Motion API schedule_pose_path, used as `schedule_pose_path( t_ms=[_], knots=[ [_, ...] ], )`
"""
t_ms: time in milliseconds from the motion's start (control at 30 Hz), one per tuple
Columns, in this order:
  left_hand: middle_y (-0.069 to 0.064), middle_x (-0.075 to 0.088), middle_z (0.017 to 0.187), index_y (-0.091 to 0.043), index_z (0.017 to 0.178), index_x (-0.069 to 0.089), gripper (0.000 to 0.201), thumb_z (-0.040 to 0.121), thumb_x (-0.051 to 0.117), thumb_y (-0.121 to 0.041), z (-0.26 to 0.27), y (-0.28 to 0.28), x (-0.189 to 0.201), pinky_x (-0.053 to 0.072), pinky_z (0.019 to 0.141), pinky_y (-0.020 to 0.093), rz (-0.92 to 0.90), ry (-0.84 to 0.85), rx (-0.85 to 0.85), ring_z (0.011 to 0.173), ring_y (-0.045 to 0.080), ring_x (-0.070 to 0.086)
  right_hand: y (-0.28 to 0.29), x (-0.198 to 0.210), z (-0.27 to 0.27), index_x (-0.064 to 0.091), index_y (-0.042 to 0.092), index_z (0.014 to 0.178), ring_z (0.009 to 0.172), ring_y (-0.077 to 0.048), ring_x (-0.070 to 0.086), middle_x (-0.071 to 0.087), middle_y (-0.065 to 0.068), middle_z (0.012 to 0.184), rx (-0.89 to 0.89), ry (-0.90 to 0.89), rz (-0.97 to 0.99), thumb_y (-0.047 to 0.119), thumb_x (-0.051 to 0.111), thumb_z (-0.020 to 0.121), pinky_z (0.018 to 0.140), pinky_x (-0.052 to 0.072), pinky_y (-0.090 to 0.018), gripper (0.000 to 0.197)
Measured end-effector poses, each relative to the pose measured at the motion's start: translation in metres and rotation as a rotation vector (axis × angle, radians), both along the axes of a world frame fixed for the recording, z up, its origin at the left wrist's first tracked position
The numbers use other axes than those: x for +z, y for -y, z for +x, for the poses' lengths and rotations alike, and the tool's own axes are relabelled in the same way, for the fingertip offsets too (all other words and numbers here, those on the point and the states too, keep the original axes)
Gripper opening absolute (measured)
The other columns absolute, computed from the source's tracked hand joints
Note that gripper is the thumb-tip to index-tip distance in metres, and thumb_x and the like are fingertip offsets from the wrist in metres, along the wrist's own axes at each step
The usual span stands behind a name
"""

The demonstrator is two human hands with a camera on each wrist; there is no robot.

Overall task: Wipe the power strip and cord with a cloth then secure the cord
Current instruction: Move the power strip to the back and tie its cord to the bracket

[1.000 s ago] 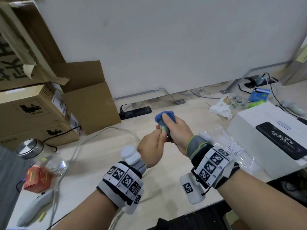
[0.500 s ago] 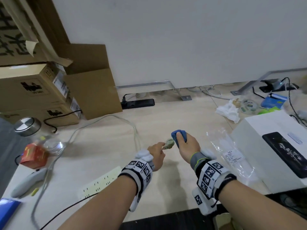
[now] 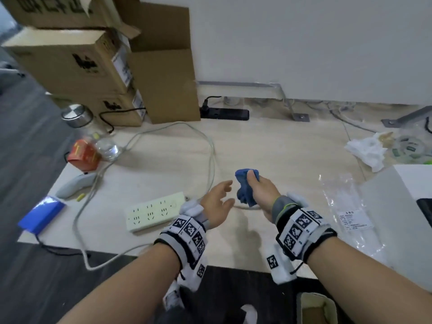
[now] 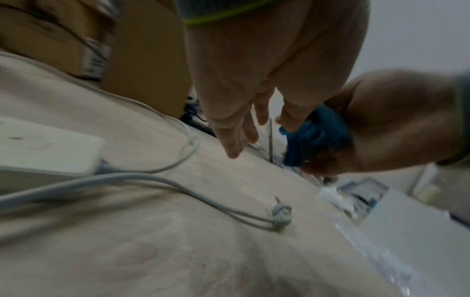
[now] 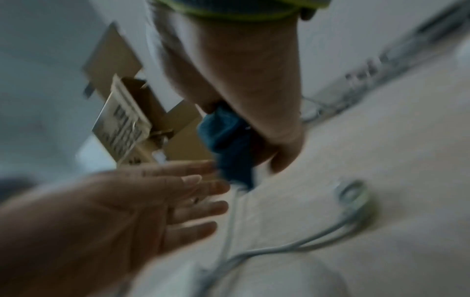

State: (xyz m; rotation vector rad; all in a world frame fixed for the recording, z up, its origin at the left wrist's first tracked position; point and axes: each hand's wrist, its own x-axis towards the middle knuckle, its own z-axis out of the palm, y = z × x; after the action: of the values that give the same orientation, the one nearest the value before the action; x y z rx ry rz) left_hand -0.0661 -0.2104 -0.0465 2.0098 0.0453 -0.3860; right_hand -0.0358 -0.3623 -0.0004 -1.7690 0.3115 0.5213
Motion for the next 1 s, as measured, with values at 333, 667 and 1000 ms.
schedule_pose_path(
  t_ms=[333,667,1000],
  knots=[
    [0.009,0.068,0.098,-0.007,0.108,0.061,0.034,0.096,0.048,-0.037,-0.009,-0.079,0.042,0.057,0.078,0.033,-0.568,-0.328,0.268,0.094,0.019,0.069,-0.086,0.0,0.007,0.059,0.002,0.113,0.091,-0.037,0.059,0.063,-0.027,0.102,0.123,-0.212,0.566,0.033,0.065,0.085,0.093,0.046,-0.056,0.042],
    [0.029,0.065,0.098,0.007,0.106,0.062,0.025,0.099,0.042,-0.005,0.016,-0.186,0.031,0.056,0.073,0.042,-0.497,-0.205,0.443,0.083,0.035,0.063,-0.184,-0.002,0.044,0.061,0.013,0.1,0.083,-0.024,0.062,0.066,-0.01,0.091,0.153,-0.039,-0.076,0.009,0.048,0.09,0.072,0.053,-0.032,0.017],
    [0.015,0.057,0.09,-0.01,0.092,0.058,0.016,0.095,0.046,-0.02,0.027,-0.29,0.017,0.048,0.074,0.038,-0.693,-0.367,0.596,0.085,0.029,0.058,-0.275,-0.011,0.059,0.062,0.014,0.096,0.083,-0.026,0.063,0.067,-0.011,0.096,-0.059,-0.115,0.156,0.018,0.047,0.096,0.072,0.05,-0.037,0.016]
  ],
)
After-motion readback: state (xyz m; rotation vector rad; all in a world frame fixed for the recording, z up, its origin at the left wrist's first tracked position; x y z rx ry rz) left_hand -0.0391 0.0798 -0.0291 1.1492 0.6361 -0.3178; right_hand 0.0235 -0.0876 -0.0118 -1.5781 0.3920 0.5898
